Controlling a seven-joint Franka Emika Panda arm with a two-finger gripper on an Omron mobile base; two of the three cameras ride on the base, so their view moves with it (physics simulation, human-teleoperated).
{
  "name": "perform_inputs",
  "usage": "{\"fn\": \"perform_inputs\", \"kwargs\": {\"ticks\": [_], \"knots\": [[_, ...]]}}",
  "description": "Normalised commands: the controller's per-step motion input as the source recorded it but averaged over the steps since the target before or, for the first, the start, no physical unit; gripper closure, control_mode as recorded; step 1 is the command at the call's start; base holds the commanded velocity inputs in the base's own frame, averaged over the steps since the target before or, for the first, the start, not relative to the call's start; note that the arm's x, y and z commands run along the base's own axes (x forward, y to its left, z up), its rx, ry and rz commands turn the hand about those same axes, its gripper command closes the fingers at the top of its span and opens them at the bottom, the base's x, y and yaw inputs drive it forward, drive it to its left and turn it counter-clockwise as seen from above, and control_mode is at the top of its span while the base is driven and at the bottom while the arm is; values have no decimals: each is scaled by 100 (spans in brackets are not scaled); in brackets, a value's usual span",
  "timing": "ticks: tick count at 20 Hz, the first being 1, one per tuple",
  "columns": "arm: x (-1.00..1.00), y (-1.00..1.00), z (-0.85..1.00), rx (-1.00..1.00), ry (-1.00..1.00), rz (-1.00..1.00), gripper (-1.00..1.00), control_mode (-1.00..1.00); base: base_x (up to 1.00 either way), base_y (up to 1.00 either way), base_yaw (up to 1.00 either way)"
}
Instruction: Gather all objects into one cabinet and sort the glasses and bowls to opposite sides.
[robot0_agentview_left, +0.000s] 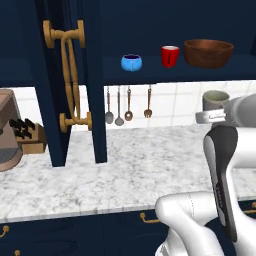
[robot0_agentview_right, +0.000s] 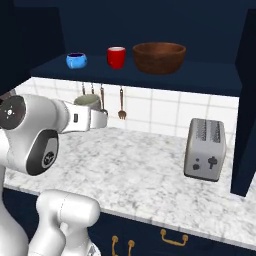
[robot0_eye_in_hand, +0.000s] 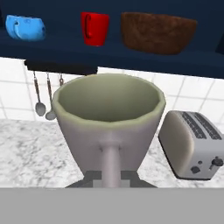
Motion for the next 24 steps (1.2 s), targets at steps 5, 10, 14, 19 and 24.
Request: {"fn": "perform_inputs", "kwargs": {"ticks": [5,10,14,19,24], "knots": [[-35,12,59,4,0,0,100,-100,0,0,0],[-35,0,40,14,0,3,100,-100,0,0,0],[-7,6,25,6,0,3,100,-100,0,0,0],[0,26,19,0,0,0,100,-100,0,0,0],[0,29,10,-1,0,0,100,-100,0,0,0]]}}
